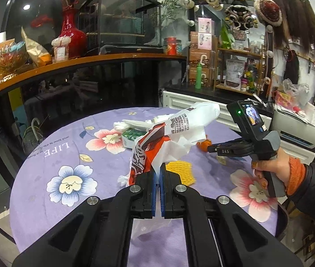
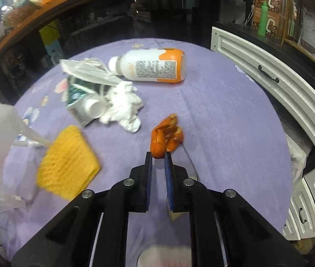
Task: Collect trash
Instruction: 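Close the right tool on the orange peel and lift it, then carry the orange peel and white bag to the bin while both tools open to drop them, then move both tools back over the table toward the remaining trash, then grasp the white face mask with the right tool and lift it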
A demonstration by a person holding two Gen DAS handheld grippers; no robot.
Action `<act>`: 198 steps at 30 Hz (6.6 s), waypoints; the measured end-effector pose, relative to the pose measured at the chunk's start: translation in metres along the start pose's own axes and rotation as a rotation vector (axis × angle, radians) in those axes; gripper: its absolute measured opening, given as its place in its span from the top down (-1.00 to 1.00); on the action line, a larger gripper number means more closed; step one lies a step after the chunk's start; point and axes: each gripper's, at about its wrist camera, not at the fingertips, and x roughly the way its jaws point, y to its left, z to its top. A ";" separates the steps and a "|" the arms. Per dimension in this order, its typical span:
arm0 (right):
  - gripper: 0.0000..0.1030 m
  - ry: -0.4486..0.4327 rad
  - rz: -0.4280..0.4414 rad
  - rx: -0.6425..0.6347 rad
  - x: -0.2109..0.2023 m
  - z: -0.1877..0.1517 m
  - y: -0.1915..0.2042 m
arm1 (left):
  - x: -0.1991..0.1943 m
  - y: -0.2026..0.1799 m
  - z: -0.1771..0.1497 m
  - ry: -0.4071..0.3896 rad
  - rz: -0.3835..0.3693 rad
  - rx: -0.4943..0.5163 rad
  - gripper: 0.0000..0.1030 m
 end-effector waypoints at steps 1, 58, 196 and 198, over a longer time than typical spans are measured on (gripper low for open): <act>0.80 -0.011 0.010 -0.003 -0.010 -0.006 0.001 | -0.003 -0.005 0.000 -0.003 -0.007 0.006 0.93; 0.46 -0.068 0.000 0.005 -0.100 -0.117 -0.002 | -0.047 -0.080 -0.010 -0.019 -0.159 -0.010 0.93; -0.14 -0.169 -0.124 -0.462 0.040 0.089 0.155 | 0.135 0.114 -0.004 0.259 0.101 0.017 -0.89; -0.07 -0.161 -0.140 -0.477 0.053 0.097 0.157 | 0.144 0.119 -0.001 0.263 0.101 0.021 -0.89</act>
